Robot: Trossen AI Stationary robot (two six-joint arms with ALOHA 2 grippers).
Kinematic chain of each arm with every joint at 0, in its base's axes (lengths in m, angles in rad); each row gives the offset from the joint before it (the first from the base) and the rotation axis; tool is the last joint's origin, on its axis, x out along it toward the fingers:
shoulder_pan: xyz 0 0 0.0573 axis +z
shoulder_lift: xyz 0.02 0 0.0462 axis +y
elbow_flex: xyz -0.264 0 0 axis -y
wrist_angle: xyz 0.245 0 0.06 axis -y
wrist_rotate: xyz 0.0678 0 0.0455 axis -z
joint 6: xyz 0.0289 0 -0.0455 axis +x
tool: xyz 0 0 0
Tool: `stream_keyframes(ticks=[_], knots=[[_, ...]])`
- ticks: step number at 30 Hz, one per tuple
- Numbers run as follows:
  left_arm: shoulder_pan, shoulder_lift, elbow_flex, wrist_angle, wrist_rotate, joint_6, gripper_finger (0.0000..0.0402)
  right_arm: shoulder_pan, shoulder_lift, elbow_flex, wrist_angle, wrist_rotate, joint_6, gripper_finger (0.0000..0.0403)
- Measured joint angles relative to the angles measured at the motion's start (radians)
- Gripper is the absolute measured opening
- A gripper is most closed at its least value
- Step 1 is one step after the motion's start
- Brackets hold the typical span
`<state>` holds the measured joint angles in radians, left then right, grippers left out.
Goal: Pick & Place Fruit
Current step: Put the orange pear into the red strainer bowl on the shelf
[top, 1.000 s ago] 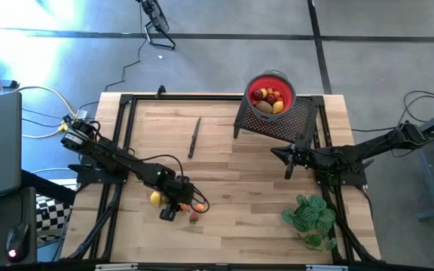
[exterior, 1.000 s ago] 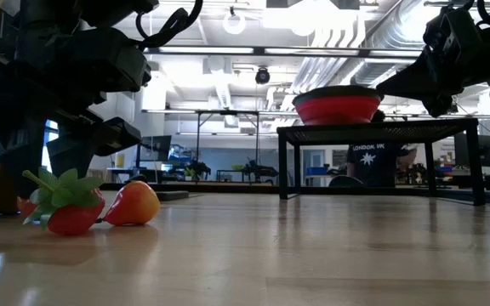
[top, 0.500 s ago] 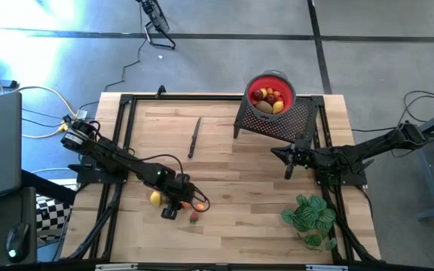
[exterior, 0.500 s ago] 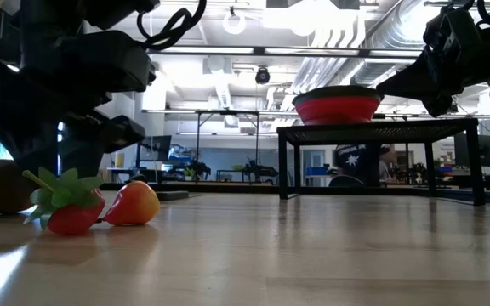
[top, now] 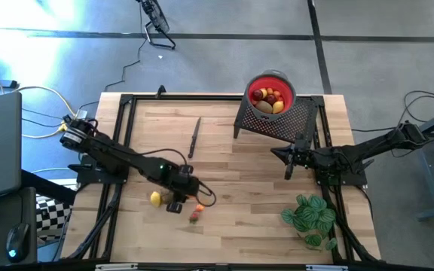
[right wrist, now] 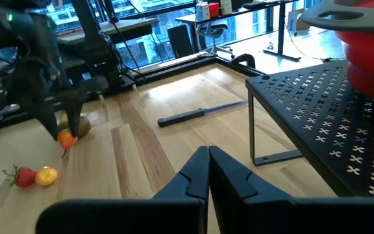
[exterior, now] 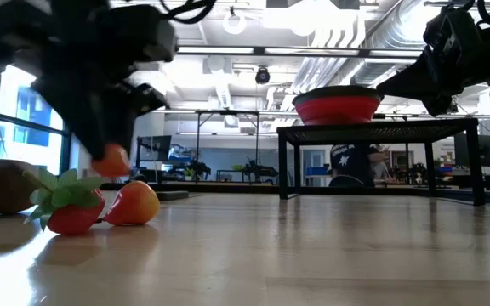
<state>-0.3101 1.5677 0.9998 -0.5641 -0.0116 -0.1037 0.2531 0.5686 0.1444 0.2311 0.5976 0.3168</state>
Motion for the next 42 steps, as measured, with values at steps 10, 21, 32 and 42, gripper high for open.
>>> stream_keyframes(ticks=[10,21,32,42], knots=[[0.121,0.000,0.165,-0.079,-0.002,0.140,0.0135,0.000,0.000,0.000,-0.031,-0.065,0.000,0.0002],[0.258,0.000,0.366,-0.064,-0.002,0.238,0.0135,0.000,0.000,0.000,-0.065,-0.080,-0.011,0.0002],[0.435,0.000,0.455,0.137,-0.008,0.291,0.0135,0.000,0.000,0.000,-0.072,-0.076,-0.078,0.0002],[0.579,0.000,0.455,0.328,-0.010,0.283,0.0135,-0.001,0.000,0.000,-0.063,-0.046,-0.113,0.0003]])
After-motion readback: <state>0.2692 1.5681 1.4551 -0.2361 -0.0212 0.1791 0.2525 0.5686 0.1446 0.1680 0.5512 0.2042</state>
